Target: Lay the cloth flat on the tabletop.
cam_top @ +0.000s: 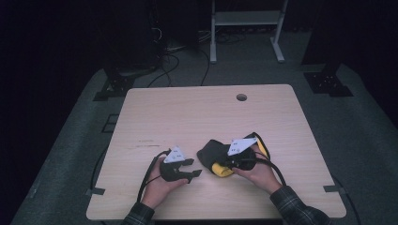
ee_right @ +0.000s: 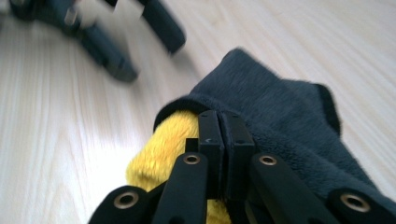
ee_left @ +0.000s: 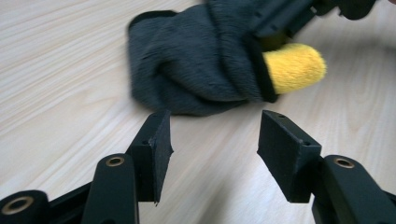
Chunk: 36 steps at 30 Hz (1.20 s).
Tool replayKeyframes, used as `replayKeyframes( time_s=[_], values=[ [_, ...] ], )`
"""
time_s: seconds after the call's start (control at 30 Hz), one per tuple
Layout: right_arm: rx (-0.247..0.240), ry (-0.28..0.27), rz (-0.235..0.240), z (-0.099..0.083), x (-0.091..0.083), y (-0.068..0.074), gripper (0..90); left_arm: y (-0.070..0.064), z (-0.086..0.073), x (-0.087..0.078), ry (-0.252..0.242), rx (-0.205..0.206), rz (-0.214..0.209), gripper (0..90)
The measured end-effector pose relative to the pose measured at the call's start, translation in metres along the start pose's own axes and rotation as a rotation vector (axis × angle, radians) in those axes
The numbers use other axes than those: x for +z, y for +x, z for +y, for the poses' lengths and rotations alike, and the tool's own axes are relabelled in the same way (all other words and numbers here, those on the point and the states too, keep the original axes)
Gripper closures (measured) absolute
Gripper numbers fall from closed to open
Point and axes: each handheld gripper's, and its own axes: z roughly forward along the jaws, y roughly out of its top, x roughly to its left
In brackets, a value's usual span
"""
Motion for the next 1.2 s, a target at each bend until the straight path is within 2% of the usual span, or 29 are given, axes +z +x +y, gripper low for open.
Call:
replayKeyframes(
  time_s=[0.1, 0.33, 0.43, 0.53, 0.7, 0.83, 1.0, 1.2],
  values=[
    [0.021, -0.050, -0.014, 0.007, -0.008, -0.002, 87.8, -0.005, 0.006, 0.004, -0.016, 0.009, -0.013, 41.0],
    [0.056, -0.203, -0.100, 0.028, -0.042, -0.008, 88.1, -0.017, 0.023, 0.009, -0.060, 0.038, -0.036, 39.6],
    [0.053, -0.256, -0.135, 0.038, -0.058, -0.010, 88.1, -0.023, 0.030, 0.008, -0.084, 0.052, -0.041, 39.6],
    [0.059, -0.302, -0.165, 0.047, -0.071, -0.011, 88.1, -0.026, 0.034, 0.010, -0.092, 0.059, -0.047, 39.5],
    [0.065, -0.392, -0.181, 0.061, -0.091, -0.011, 88.1, -0.031, 0.038, 0.022, -0.074, 0.059, -0.067, 38.7],
    [0.059, -0.420, -0.188, 0.067, -0.099, -0.010, 88.2, -0.037, 0.040, 0.037, -0.055, 0.060, -0.081, 38.1],
    [0.063, -0.425, -0.191, 0.066, -0.100, -0.010, 88.1, -0.049, 0.041, 0.061, -0.014, 0.077, -0.100, 36.4],
    [0.059, -0.426, -0.187, 0.067, -0.100, -0.009, 88.1, -0.063, 0.042, 0.087, 0.000, 0.076, -0.081, 33.0]
  ],
)
